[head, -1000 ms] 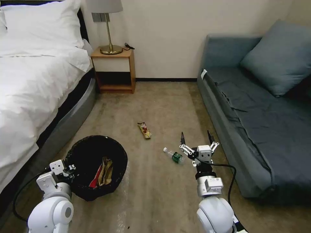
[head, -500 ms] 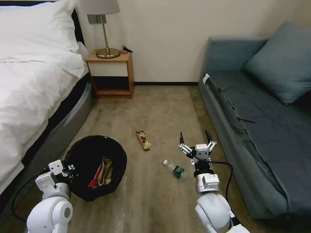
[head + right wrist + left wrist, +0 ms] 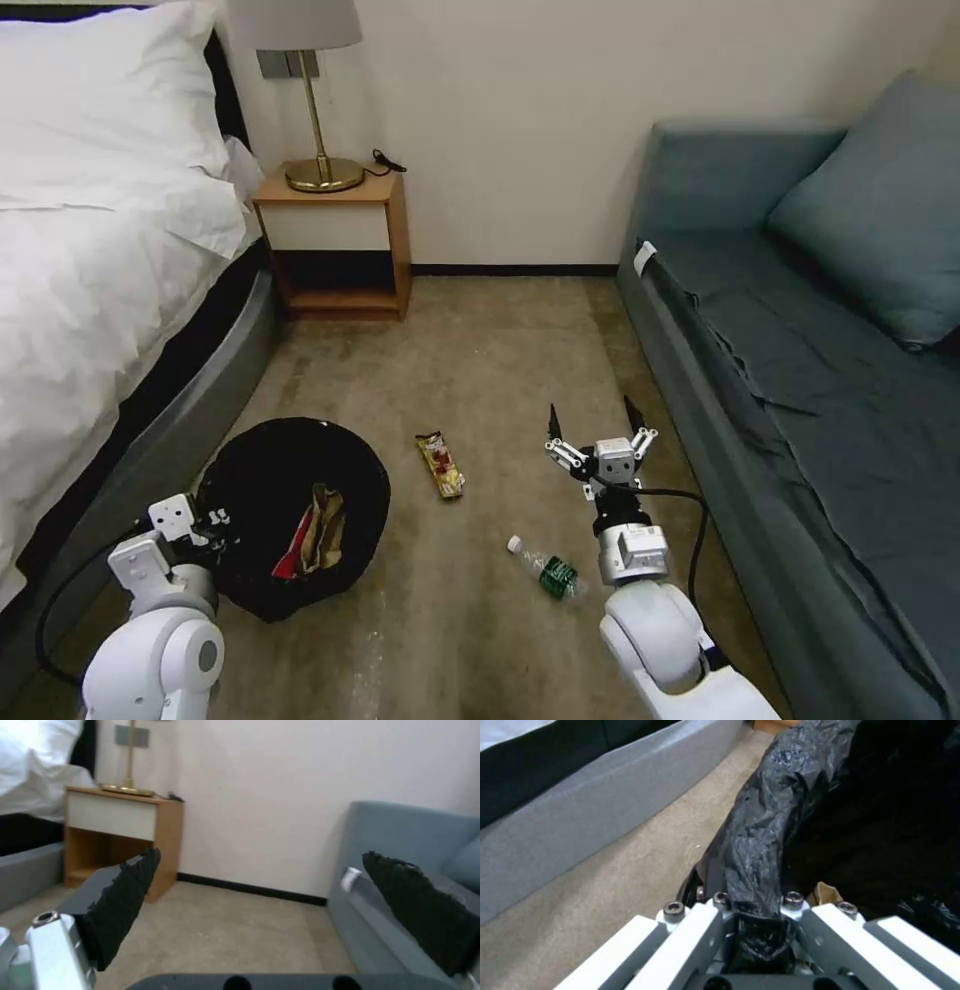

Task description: Pick up the trash bin, then pick up the garbage on the floor and place it into the trash bin.

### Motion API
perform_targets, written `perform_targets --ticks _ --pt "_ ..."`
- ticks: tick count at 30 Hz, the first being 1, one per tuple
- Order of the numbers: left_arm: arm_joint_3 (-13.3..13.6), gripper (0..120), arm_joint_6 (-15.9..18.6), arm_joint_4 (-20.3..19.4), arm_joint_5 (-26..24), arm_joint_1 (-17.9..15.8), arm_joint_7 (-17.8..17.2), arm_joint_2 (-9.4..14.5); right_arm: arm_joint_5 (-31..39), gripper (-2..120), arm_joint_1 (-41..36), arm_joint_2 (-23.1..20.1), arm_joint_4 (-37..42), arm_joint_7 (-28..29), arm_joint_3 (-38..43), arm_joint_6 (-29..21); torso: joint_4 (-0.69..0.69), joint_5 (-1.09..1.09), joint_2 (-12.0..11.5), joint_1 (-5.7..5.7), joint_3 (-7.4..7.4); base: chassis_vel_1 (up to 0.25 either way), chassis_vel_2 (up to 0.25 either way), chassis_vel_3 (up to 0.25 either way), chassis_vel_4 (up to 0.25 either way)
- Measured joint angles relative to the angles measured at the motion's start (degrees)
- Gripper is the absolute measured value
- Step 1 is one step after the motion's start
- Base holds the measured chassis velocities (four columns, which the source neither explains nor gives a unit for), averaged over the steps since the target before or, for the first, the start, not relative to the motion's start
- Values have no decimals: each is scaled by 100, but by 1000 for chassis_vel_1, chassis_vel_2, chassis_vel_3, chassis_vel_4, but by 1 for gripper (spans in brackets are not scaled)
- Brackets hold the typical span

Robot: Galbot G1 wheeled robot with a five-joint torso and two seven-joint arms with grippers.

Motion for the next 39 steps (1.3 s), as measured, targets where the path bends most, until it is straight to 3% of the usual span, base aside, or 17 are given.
perform_targets --ticks 2,6,7,11,14,17,26,39 --pt "-5 3 -5 -1 -4 9 -1 -3 62 100 154 -90 -142 -68 -97 19 1 0 0 0 0 0 0 0 0" --pt "-25 3 -48 -13 -17 36 -2 -22 551 100 914 -966 -1040 -738 -832 35 2 0 0 0 0 0 0 0 0" --pt "-25 3 -48 -13 -17 36 -2 -22 551 100 914 -966 -1040 -738 -832 35 2 0 0 0 0 0 0 0 0" --pt "-38 3 -102 -15 -28 67 2 -51 1357 100 1470 -1605 -1952 -2020 -1730 229 0 1 0 0 0 0 0 0 0" --pt "-47 3 -136 -14 -27 94 2 -60 1664 100 1702 -1762 -2333 -2327 -2137 156 0 0 0 0 0 0 0 0 0" --pt "-55 3 -176 17 -21 114 5 -72 1956 100 2015 -1859 -2787 -2591 -2616 -108 1 0 0 0 0 0 0 0 0" --pt "-28 3 -199 63 26 117 8 -91 1828 100 2487 -1916 -3686 -3530 -3086 -686 1 0 0 0 0 0 0 0 0" --pt "-8 3 -218 116 61 102 9 -101 1357 100 2593 -1795 -4386 -3616 -3297 -363 0 0 0 0 0 0 0 0 0"
